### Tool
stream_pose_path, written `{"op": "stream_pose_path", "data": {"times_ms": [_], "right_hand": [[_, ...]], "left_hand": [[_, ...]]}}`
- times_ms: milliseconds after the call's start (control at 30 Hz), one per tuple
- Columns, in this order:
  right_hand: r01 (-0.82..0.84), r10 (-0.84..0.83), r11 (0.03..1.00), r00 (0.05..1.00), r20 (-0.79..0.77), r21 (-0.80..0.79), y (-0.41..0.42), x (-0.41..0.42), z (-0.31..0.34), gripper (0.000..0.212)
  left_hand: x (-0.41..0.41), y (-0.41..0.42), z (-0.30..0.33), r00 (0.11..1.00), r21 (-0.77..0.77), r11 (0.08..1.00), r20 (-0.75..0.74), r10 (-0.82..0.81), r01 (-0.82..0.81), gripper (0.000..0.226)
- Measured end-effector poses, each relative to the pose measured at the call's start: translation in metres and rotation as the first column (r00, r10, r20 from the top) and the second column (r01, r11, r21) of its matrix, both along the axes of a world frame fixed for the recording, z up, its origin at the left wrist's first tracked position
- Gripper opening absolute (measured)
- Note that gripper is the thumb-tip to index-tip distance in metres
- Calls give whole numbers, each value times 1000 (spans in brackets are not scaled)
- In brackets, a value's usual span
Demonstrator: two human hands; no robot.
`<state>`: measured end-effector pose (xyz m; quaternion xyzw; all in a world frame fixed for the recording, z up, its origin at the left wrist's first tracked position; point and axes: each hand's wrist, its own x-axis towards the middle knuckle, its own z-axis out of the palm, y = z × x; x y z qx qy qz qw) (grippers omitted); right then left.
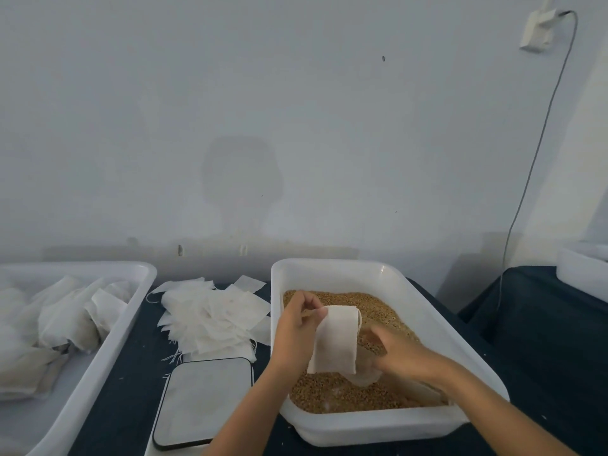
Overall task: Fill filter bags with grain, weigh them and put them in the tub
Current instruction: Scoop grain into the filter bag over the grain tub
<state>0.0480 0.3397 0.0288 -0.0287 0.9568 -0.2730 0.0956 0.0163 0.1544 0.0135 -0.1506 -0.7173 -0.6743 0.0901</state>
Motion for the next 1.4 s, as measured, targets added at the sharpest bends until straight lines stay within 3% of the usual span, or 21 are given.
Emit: {"op": "stream_pose_path", "data": {"times_ms": [67, 100, 233, 300, 400, 467, 500, 567, 700, 867, 967, 1133, 1400], "right_hand": [[-18, 42, 928, 997, 58, -373, -10, 8, 11, 51], [-4, 34, 880, 998, 56, -476, -14, 10, 12, 49], [64, -109, 769, 994, -31, -636, -38, 15, 4, 21], [122, -175, 581, 984, 23, -805, -49, 16, 2, 20], [144, -168, 156, 979, 117, -977, -68, 18, 6, 25], [117, -161, 43, 981, 108, -992, -83, 21, 10, 29], [94, -161, 45, 983, 85, -995, -92, 23, 12, 30], [43, -191, 163, 981, 11, -986, -112, 24, 13, 31], [47, -327, 616, 923, -201, -787, -152, 25, 10, 13], [-93, -198, 815, 883, -426, -571, -192, 20, -4, 21], [-60, -195, 890, 846, -496, -452, -208, 12, -23, 9], [-36, -161, 952, 787, -595, -305, -223, 2, -38, 16], [11, -215, 933, 818, -534, -359, -232, -11, -70, 24]], "left_hand": [[2, 1, 2, 998, 0, 1000, -54, -23, 23, 20], [3, 1, 3, 996, 4, 999, -82, -40, 40, 19], [10, 1, 9, 981, 21, 996, -178, -76, 81, 15], [14, 0, 13, 978, 45, 999, -206, -15, 25, 14], [21, -9, 18, 981, 117, 992, -181, 64, -43, 19], [26, -22, 20, 986, 95, 994, -152, 71, -57, 17], [28, -31, 20, 984, 55, 996, -156, 83, -76, 11], [32, -50, 18, 975, 4, 991, -178, 131, -133, 5], [41, -94, 10, 950, 25, 969, -191, 246, -246, 18], [46, -140, -10, 937, -64, 940, -133, 324, -335, 21], [43, -153, -26, 934, -126, 926, -75, 348, -355, 24], [33, -162, -38, 923, -171, 907, -56, 381, -385, 29], [25, -163, -58, 905, -281, 864, -45, 424, -419, 25]]}}
